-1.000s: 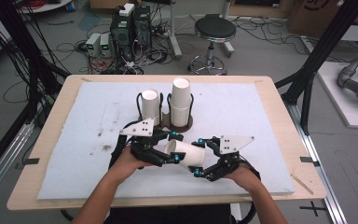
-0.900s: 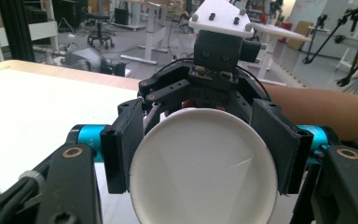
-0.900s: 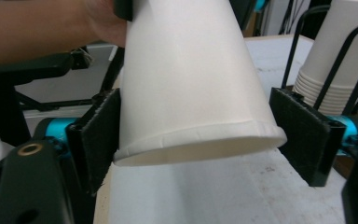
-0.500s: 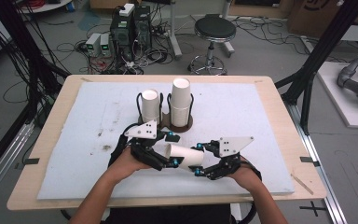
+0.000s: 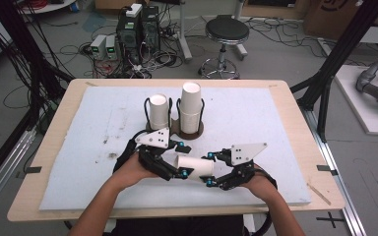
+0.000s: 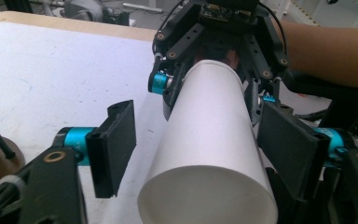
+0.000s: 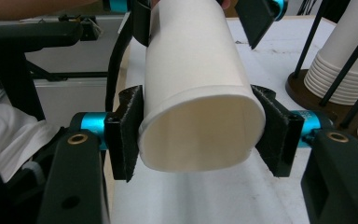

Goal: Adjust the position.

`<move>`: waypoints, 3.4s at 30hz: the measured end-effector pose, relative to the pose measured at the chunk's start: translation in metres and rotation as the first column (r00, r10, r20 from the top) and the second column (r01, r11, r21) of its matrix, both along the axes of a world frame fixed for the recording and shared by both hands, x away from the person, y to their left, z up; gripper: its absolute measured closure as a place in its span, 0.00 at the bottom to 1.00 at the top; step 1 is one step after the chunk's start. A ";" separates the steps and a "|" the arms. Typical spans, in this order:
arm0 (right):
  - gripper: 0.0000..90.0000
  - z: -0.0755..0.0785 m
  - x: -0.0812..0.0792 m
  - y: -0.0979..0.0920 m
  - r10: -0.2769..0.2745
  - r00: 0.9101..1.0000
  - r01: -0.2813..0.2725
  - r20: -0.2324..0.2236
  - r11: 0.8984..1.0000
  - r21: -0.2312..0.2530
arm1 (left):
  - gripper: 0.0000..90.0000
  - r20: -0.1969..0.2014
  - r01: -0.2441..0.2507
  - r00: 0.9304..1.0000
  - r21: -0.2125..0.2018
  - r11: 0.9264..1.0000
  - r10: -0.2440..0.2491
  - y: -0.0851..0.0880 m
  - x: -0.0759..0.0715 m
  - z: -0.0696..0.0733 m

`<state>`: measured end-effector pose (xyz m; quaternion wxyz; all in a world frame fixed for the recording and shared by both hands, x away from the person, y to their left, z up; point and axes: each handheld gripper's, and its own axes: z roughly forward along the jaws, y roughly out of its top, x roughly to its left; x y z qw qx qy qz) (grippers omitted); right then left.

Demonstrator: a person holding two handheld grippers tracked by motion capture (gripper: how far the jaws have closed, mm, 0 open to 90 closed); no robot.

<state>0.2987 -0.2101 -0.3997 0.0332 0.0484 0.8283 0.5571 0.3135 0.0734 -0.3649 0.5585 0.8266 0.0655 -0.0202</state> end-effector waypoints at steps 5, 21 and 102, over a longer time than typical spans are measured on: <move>0.46 0.000 0.001 -0.001 0.005 1.000 -0.005 -0.002 1.000 -0.002 | 0.46 0.013 0.024 1.000 0.003 1.000 -0.024 -0.001 -0.001 -0.002; 0.48 0.001 0.001 -0.003 0.013 1.000 -0.013 -0.006 1.000 0.019 | 0.48 -0.009 0.018 1.000 -0.046 0.999 -0.019 0.002 -0.001 -0.008; 0.44 0.007 0.001 -0.007 0.032 0.996 -0.019 -0.082 0.988 0.154 | 0.33 -0.034 -0.007 0.999 -0.105 0.995 0.003 -0.006 -0.009 -0.032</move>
